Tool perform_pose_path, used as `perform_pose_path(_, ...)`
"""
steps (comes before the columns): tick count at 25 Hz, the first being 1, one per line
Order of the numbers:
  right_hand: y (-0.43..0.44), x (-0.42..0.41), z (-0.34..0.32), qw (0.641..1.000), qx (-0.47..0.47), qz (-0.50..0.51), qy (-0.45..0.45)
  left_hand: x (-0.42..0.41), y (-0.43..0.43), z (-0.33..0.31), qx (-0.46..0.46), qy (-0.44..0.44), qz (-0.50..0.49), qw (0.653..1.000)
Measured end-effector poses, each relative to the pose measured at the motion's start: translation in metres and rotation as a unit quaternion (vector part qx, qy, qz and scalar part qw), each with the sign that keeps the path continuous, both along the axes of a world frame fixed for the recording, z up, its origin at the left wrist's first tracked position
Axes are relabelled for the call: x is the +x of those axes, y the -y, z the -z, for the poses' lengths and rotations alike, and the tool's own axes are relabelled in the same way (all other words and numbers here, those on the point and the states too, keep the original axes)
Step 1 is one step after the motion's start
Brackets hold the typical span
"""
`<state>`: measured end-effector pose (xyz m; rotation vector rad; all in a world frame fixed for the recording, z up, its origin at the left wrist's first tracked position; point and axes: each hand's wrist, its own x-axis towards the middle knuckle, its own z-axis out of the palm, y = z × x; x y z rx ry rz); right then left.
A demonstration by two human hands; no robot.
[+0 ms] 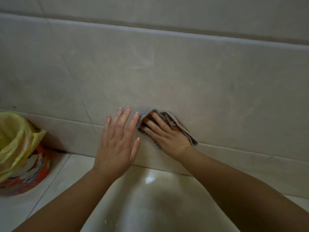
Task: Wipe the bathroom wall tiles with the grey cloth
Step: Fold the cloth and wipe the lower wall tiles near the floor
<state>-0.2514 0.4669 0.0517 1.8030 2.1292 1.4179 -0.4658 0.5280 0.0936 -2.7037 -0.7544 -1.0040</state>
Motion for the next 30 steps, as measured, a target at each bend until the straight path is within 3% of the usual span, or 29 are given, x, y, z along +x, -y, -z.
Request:
perform_pose_path(12,0.224,0.181,-0.010,0.997,0.026,0.075,0.010,0.096,0.099,-0.023,0.064,-0.034,0.123,0.990)
perform_pose_path(18,0.251,0.176,-0.042,0.981,0.063,0.179,-0.041,0.126,0.143,-0.044,0.058,-0.001,0.194,0.979)
perform_pose_path(20,0.237,0.160,-0.075,0.951,0.138,0.254,-0.105,0.128,0.146,-0.057,0.072,0.012,0.218,0.973)
perform_pose_path(23,0.209,0.136,-0.115,0.879,0.264,0.325,-0.229,0.126,0.151,-0.071,0.073,0.029,0.223,0.972)
perform_pose_path(27,0.203,0.129,-0.106,0.848,0.294,0.316,-0.308,0.120,0.162,-0.055,0.093,-0.009,0.245,0.965)
perform_pose_path(30,0.210,0.141,-0.078,0.799,0.326,0.331,-0.381,0.138,0.169,-0.045,0.089,-0.012,0.240,0.967)
